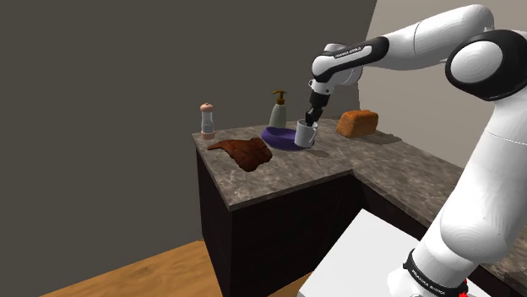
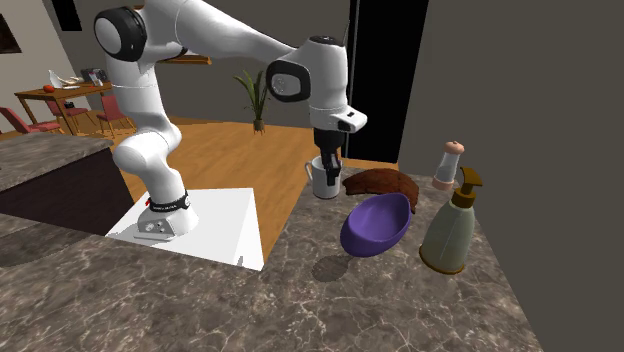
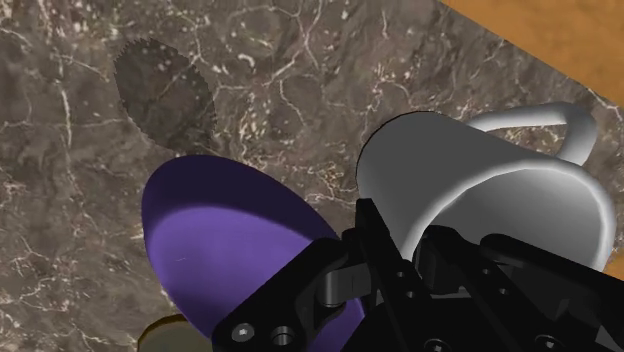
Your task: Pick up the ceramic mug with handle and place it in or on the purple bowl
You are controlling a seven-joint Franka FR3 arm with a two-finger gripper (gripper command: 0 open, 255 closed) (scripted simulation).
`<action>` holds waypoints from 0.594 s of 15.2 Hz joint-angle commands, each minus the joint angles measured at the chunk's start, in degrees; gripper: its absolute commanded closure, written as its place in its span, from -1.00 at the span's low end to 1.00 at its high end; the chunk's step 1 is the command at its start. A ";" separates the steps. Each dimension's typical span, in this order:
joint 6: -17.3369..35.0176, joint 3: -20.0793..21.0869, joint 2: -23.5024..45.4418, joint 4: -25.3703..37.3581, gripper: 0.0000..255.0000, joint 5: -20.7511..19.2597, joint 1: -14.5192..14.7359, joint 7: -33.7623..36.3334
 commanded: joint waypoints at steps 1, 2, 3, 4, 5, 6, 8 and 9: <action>-1.58 -0.02 -0.29 1.32 1.00 -0.19 0.00 0.24; -2.30 -0.03 -0.46 1.89 1.00 -0.28 0.00 0.36; -3.03 -0.04 -0.61 2.47 1.00 -0.37 0.00 0.47; -3.76 -0.05 -0.76 3.07 1.00 -0.45 0.01 0.57; -4.50 -0.06 -0.89 3.69 1.00 -0.53 0.00 0.68; -5.23 -0.07 -1.01 4.31 1.00 -0.60 0.00 0.77; -6.72 -0.09 -1.21 5.61 1.00 -0.73 0.00 0.96; -7.46 -0.09 -1.29 6.28 1.00 -0.78 -0.01 1.05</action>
